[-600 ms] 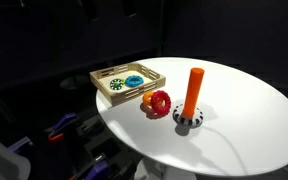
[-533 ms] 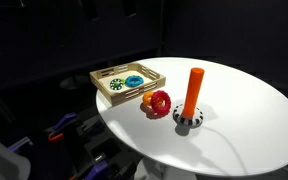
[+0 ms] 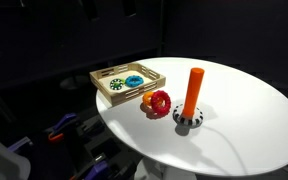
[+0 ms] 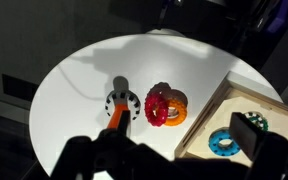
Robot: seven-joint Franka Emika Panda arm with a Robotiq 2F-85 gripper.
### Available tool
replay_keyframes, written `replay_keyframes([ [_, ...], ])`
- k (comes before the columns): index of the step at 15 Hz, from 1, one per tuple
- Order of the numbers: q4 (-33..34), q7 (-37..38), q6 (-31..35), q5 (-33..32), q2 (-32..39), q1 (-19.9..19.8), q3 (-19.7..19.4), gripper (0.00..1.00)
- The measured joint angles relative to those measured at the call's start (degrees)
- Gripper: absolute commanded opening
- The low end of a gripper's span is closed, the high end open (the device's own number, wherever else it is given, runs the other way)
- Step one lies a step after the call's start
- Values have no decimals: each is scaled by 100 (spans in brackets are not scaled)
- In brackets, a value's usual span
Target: Move the blue ring from the tray to the table
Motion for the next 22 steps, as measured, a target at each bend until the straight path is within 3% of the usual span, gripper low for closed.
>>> replay_keyframes([
  [9,284,413,686,286,725,436,287,100],
  [22,1212,712,1045,1482,3045,775,580,100],
])
